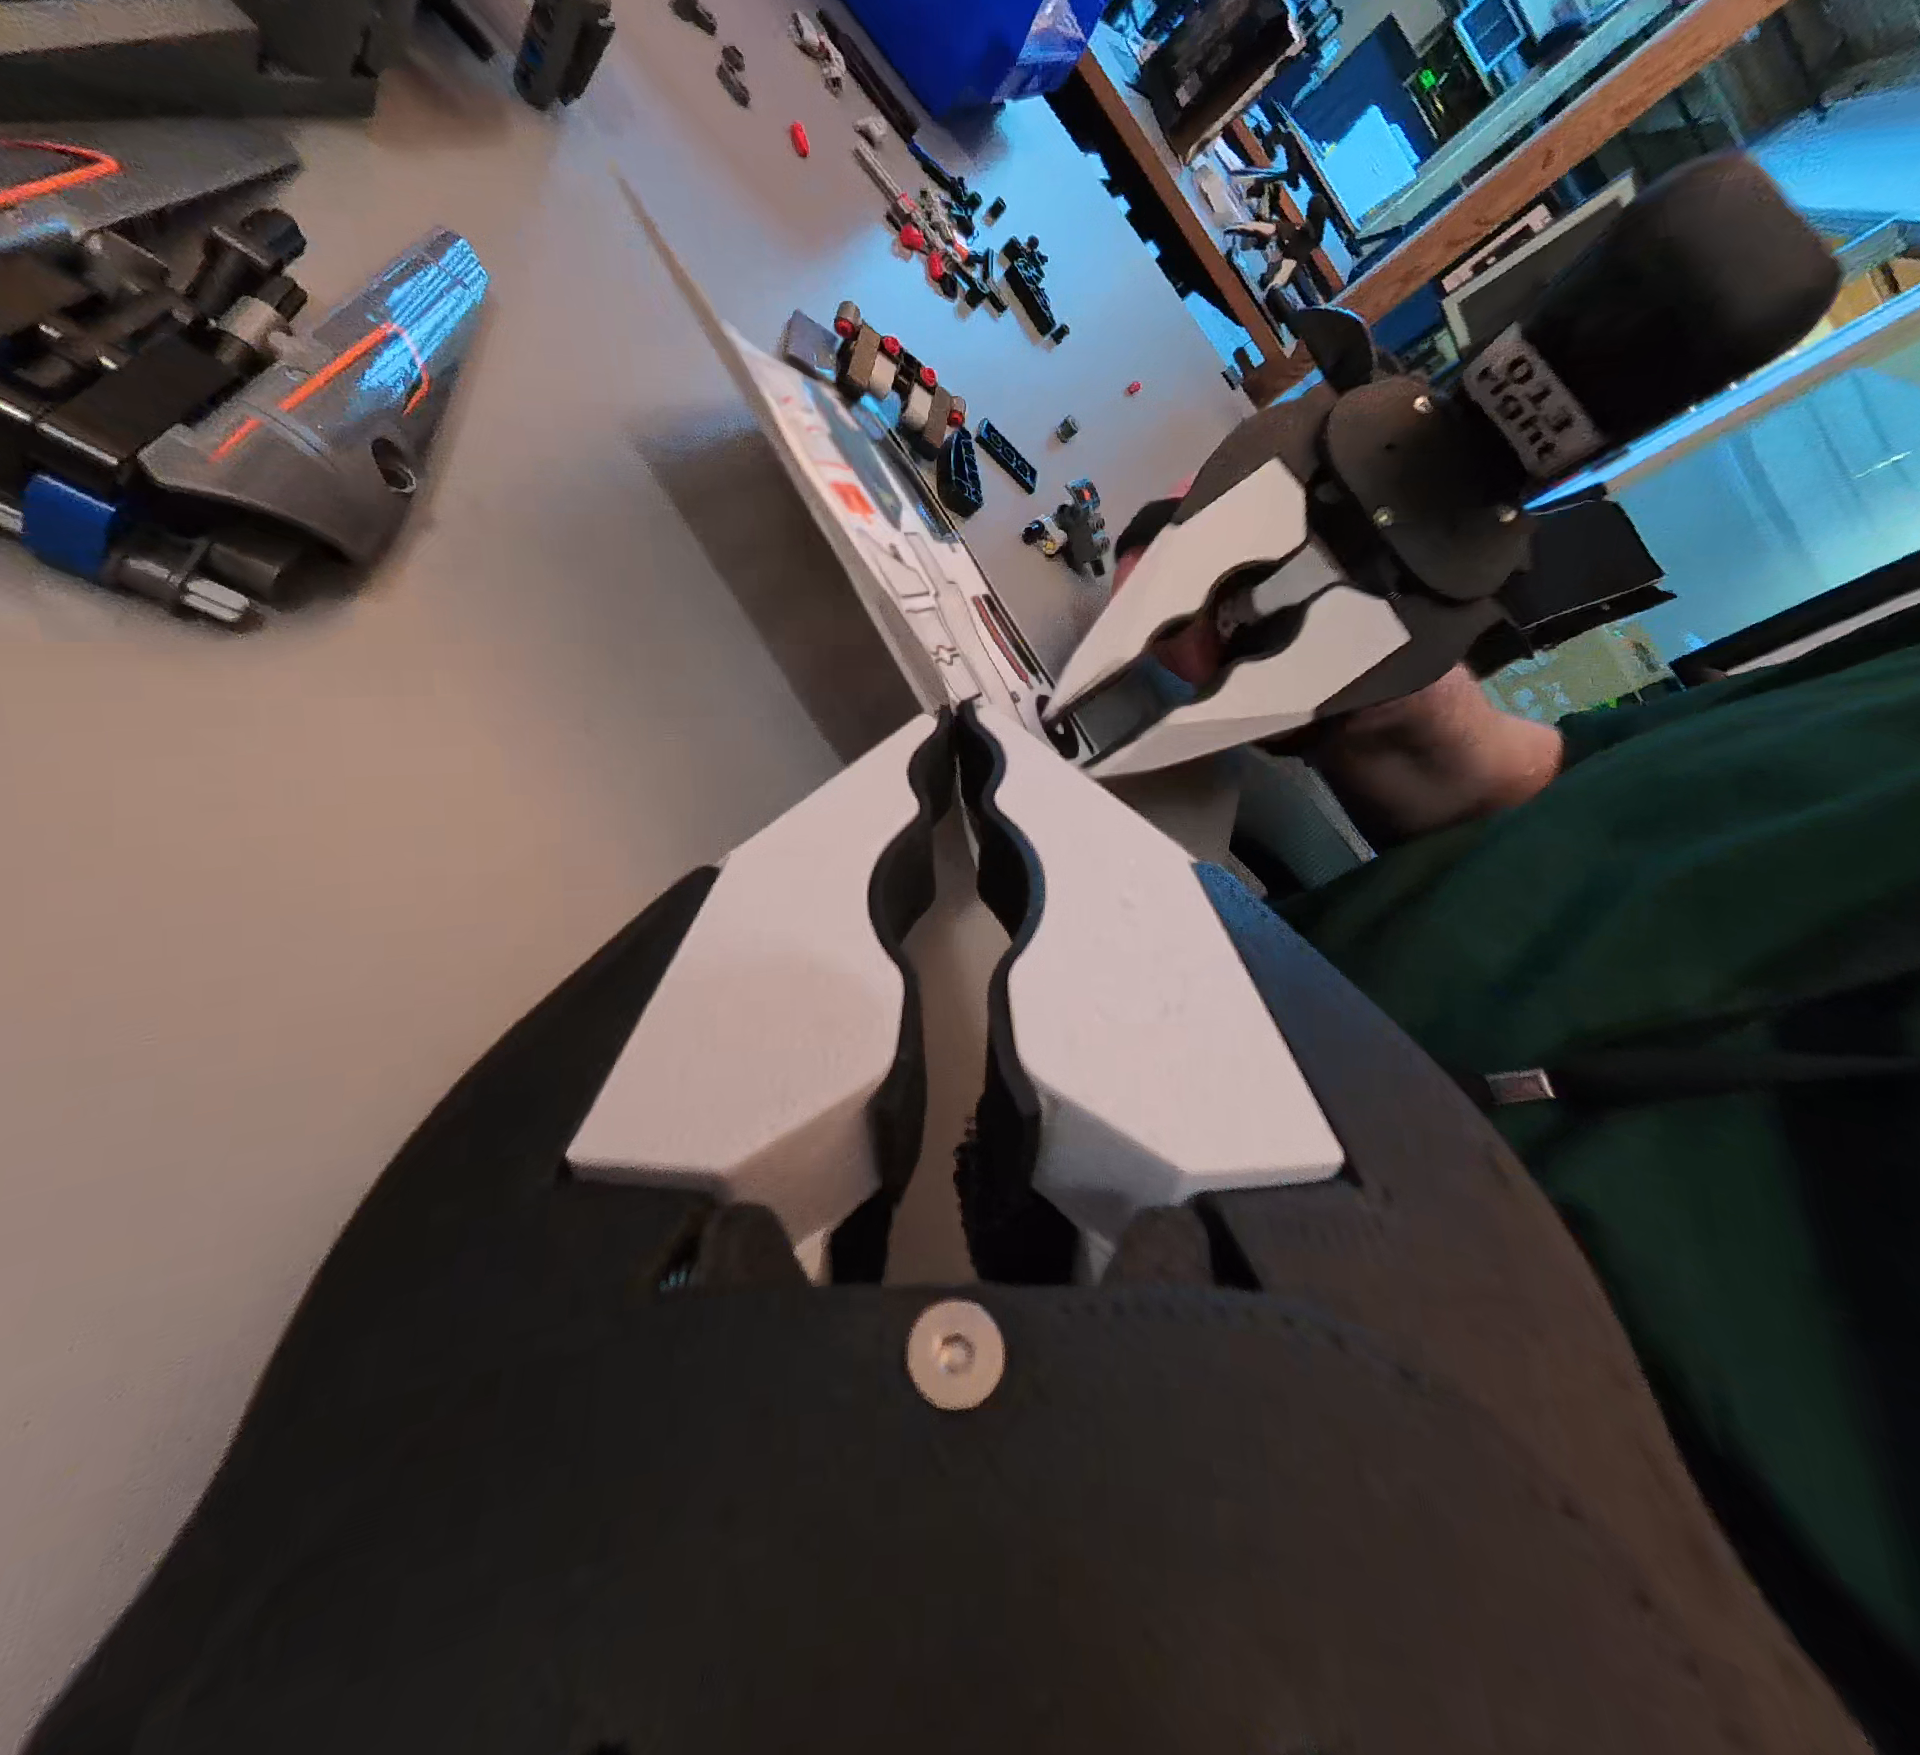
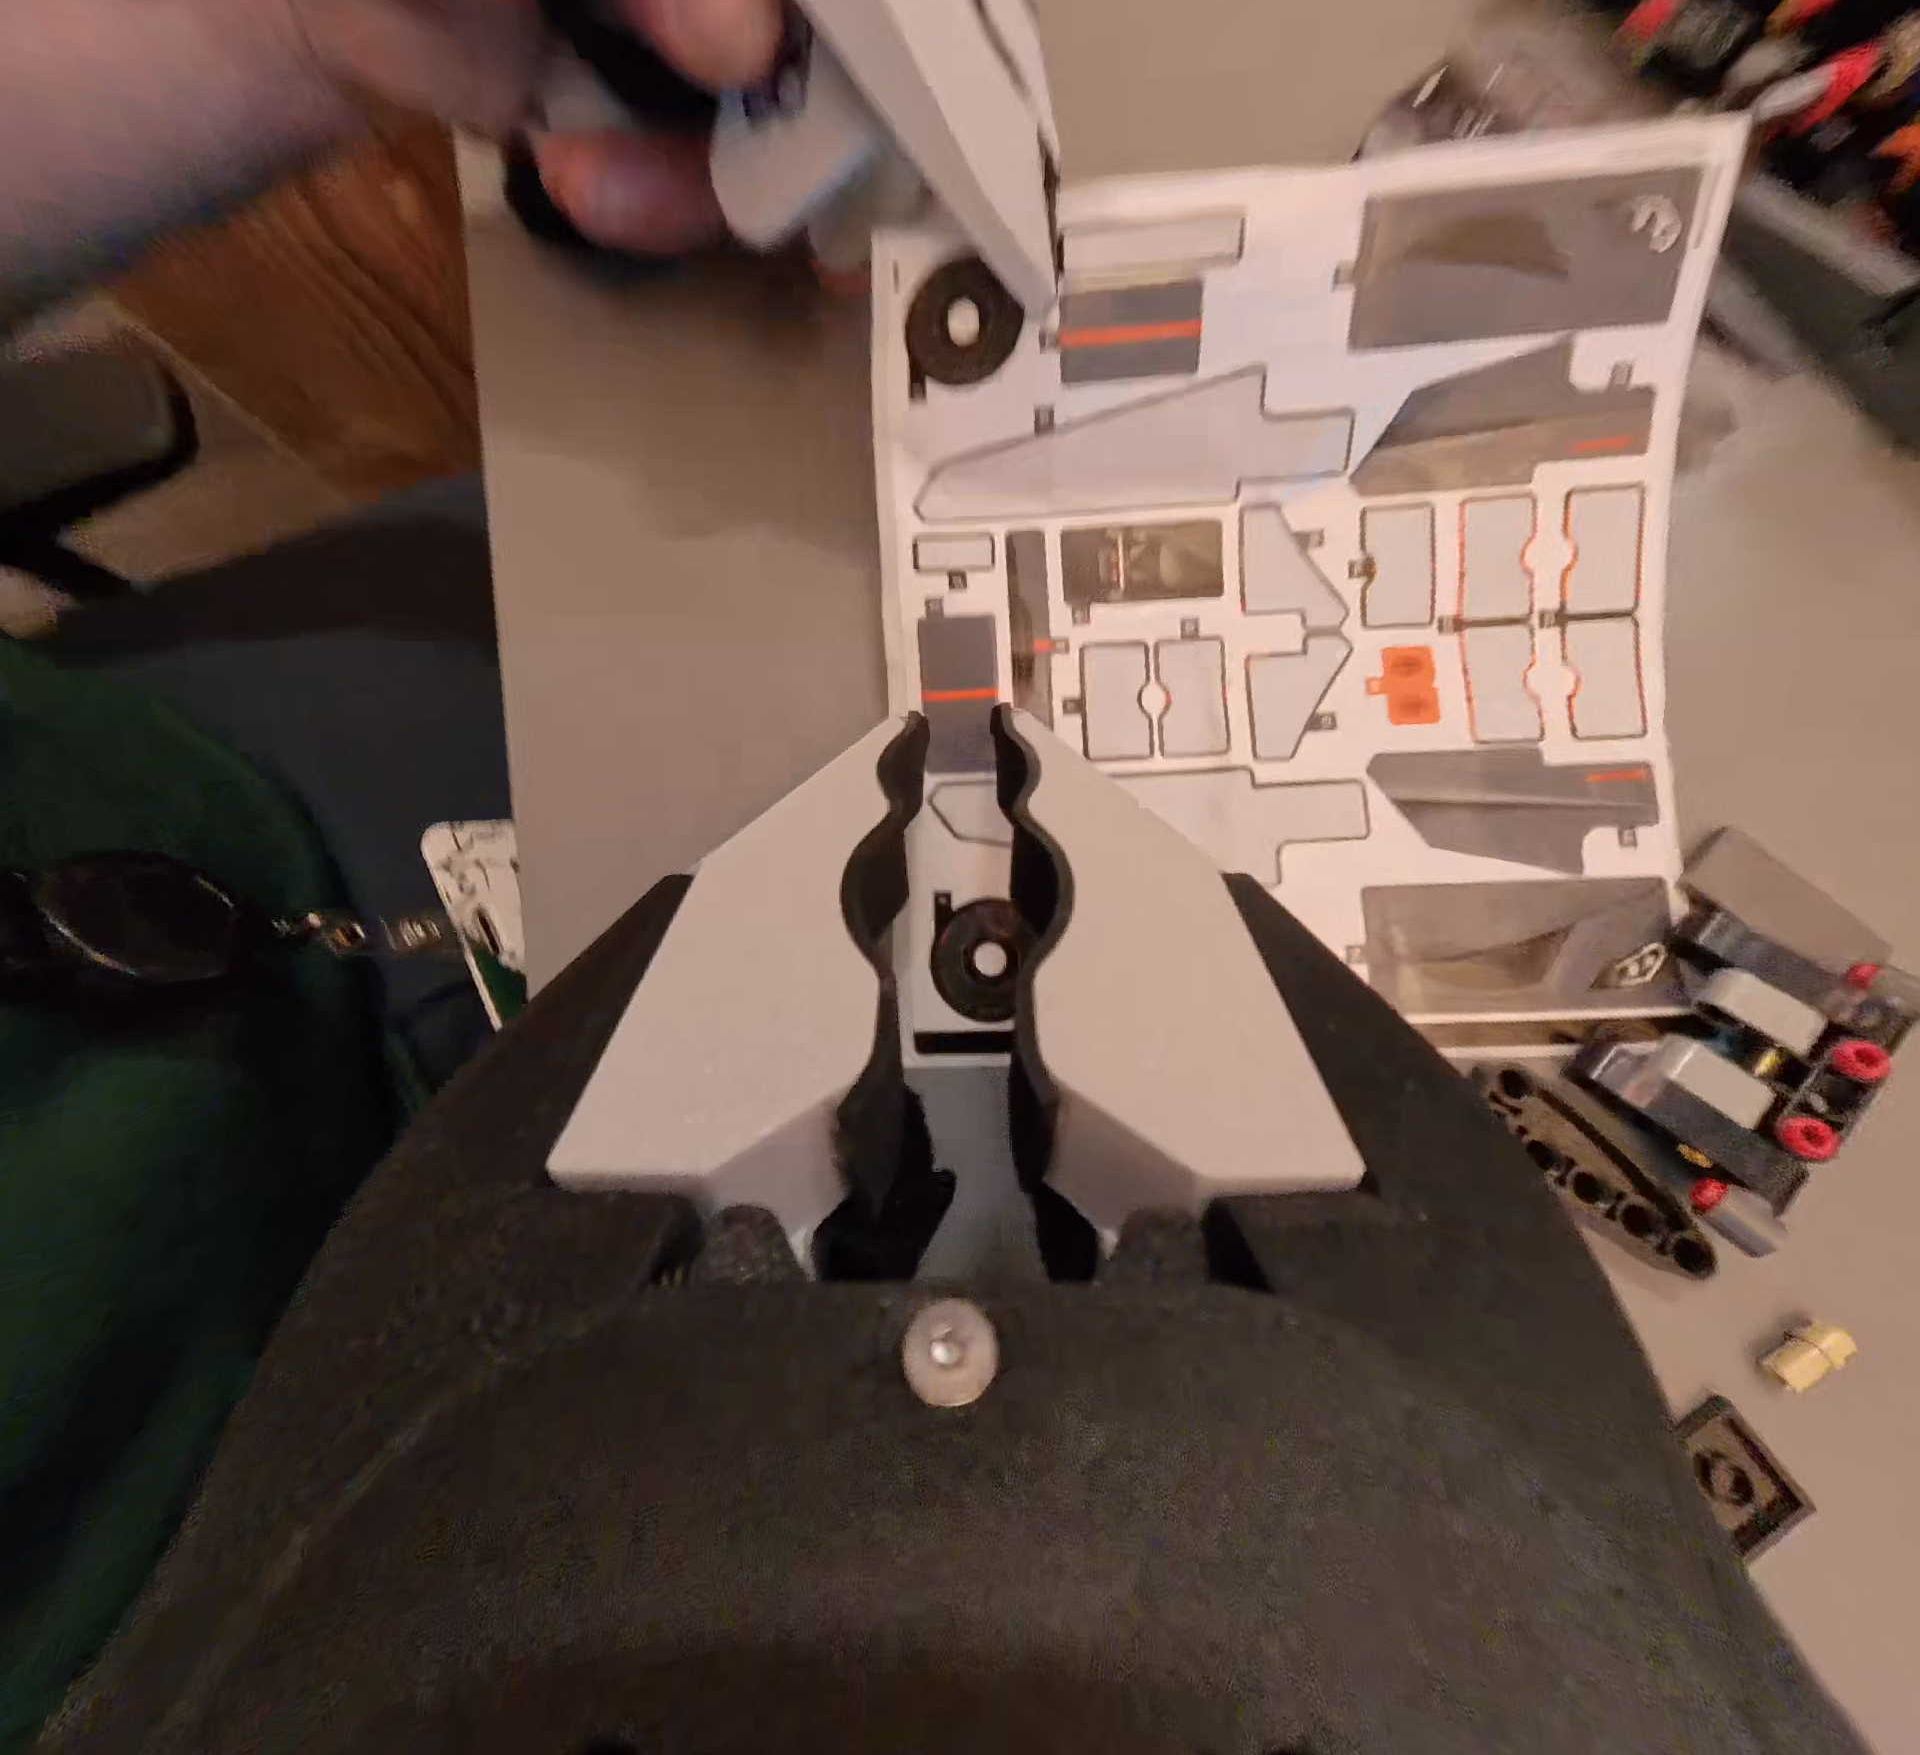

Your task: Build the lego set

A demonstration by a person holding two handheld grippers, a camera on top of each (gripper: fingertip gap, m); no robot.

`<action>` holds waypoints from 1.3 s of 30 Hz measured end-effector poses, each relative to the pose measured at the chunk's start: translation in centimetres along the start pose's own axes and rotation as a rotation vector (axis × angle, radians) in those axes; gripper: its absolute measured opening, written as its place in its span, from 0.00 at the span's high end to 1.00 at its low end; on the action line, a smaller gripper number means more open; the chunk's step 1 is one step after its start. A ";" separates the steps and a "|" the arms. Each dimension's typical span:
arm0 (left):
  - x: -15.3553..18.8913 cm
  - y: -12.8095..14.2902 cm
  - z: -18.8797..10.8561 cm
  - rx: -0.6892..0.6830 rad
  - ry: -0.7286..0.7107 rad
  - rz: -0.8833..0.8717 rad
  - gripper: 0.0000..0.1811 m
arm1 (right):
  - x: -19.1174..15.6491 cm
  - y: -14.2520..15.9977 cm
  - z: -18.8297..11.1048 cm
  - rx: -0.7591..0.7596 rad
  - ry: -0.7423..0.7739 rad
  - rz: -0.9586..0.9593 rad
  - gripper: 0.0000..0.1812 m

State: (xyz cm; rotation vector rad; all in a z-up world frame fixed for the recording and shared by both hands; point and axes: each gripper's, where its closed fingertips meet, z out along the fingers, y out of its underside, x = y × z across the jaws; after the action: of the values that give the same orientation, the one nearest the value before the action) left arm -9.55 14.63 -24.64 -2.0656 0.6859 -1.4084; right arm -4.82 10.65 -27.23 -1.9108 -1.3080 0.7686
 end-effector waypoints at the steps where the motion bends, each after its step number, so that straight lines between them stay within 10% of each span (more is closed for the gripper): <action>1: 0.3 0.1 0.0 -0.002 0.009 0.003 1.00 | 0.0 -1.0 -0.4 0.047 -0.001 0.013 0.93; 16: 4.4 -1.3 0.6 0.142 0.144 0.062 1.00 | 0.6 -7.3 -0.5 0.340 -0.012 0.066 0.94; 39: 12.0 -3.3 -0.1 0.244 0.472 0.404 1.00 | -2.7 -11.1 -6.9 0.684 -0.687 0.378 0.96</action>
State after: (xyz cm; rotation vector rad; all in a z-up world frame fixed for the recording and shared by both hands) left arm -5.36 8.87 -14.38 -1.3219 0.9973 -1.6463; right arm -6.30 9.49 -13.99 -1.3662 -0.8414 1.9043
